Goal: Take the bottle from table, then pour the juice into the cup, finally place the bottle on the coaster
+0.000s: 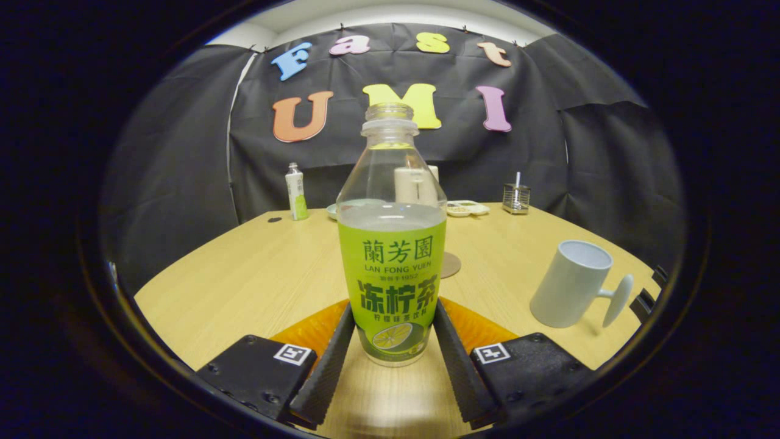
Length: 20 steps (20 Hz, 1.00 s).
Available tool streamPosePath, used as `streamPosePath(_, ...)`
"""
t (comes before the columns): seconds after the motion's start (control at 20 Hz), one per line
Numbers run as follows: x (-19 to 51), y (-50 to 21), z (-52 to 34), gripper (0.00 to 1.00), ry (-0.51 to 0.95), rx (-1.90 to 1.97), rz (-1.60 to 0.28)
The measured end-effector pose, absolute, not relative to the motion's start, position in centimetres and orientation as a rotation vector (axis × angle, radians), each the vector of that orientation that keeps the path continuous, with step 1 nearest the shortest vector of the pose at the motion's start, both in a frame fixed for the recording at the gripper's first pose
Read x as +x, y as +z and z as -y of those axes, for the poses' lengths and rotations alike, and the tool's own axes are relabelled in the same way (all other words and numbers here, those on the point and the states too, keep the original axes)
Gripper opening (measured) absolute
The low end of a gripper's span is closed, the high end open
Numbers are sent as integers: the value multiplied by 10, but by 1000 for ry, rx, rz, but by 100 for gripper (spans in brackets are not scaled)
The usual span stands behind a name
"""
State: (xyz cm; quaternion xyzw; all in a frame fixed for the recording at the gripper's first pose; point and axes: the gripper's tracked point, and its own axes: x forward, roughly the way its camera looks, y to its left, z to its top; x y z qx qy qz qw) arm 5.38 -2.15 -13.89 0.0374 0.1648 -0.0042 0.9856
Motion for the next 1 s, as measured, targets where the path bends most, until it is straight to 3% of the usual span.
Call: streamPosePath(1.0, 79, -58, 25, 80, 87, 932, -289)
